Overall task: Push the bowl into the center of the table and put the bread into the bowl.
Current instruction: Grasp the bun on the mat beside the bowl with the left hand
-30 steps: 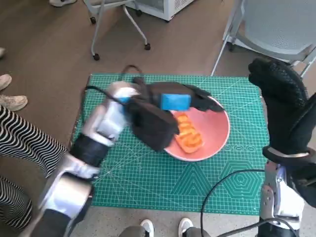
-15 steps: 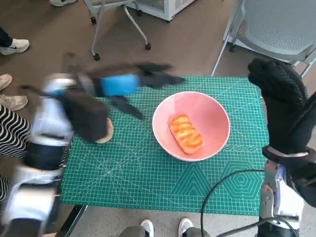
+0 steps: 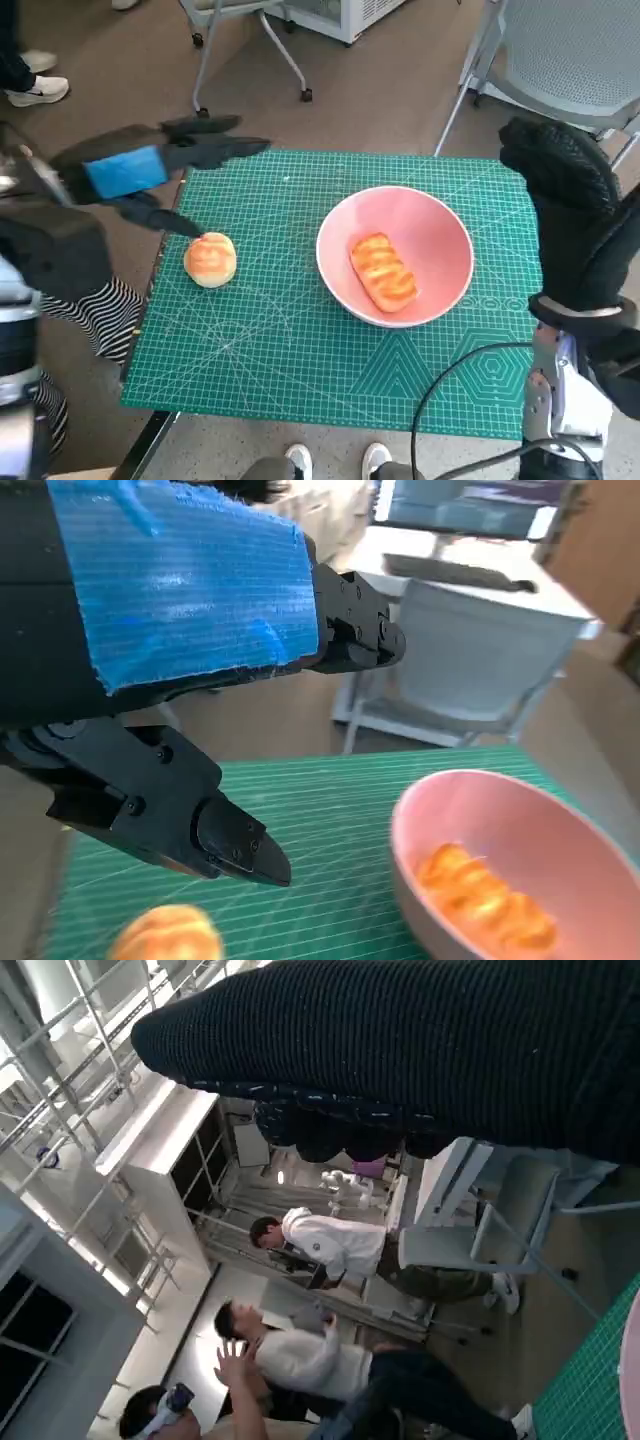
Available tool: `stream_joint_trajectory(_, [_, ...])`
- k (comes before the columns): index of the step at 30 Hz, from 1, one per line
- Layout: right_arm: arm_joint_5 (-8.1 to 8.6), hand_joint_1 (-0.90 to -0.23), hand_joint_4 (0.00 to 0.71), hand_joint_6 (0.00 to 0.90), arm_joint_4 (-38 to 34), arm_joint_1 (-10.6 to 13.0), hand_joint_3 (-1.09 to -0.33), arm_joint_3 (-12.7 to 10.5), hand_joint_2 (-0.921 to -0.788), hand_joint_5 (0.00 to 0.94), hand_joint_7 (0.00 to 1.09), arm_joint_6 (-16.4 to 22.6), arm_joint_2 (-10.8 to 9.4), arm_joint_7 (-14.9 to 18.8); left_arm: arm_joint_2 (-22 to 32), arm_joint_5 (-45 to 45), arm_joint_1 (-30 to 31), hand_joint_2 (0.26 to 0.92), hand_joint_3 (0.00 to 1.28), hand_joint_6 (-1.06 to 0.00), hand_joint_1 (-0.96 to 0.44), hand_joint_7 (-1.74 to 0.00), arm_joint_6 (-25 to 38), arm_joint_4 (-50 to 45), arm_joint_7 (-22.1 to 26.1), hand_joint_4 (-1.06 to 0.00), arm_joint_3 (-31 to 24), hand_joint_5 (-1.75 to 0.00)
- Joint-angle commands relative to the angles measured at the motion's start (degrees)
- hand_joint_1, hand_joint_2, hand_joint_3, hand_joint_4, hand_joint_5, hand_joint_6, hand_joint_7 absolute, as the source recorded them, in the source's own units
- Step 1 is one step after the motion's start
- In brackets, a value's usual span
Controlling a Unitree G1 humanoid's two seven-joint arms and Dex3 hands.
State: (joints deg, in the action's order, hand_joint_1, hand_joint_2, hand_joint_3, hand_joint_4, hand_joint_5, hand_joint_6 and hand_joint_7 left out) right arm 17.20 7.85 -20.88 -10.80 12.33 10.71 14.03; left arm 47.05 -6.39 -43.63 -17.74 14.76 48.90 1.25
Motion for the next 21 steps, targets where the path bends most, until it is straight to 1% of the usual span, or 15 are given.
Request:
stream_joint_trajectory(1, [0.67, -0.678, 0.201, 0.094, -1.7, 0.2, -0.672, 0.0, -0.921, 0.0, 0.54, 0.1, 0.1, 1.0, 1.4, 0.3, 1.5, 0.747, 0.0, -0.26, -0.19, -0.07, 0.6, -0.3, 0.6, -0.09, -0.1, -0.01])
stream_joint_trajectory(6, [0.31, -0.678, 0.2, 0.094, -2.4, 0.0, -0.673, 0.2, -0.921, 0.0, 0.54, 0.7, 0.3, 1.4, 1.9, -0.8, 2.3, 0.736, 0.0, -0.26, -0.18, -0.07, -0.4, 2.0, 0.6, -0.09, 0.9, -0.01])
stream_joint_trajectory(10, [0.19, -0.677, 0.201, 0.094, -2.9, -0.1, -0.682, 0.3, -0.921, 0.001, 0.54, 1.3, 0.6, 1.9, 2.4, -2.9, 3.6, 0.727, 0.0, -0.24, -0.17, -0.05, 0.5, 1.8, 0.2, -0.1, 2.1, -0.01])
stream_joint_trajectory(16, [0.65, -0.676, 0.201, 0.09, -3.6, -0.4, -0.69, -0.1, -0.921, 0.0, 0.54, 1.4, 1.1, 2.7, 1.7, -4.9, 4.8, 0.727, 0.0, -0.23, -0.09, -0.04, 4.2, 2.0, 0.2, -0.09, 3.9, 0.0])
stream_joint_trajectory(21, [0.73, -0.675, 0.202, 0.091, -4.0, -0.5, -0.69, -0.4, -0.921, 0.001, 0.54, 1.6, 1.4, 3.2, 0.4, -6.4, 4.7, 0.733, 0.0, -0.23, 0.01, -0.03, 5.4, 4.3, -0.1, -0.08, 5.9, 0.0])
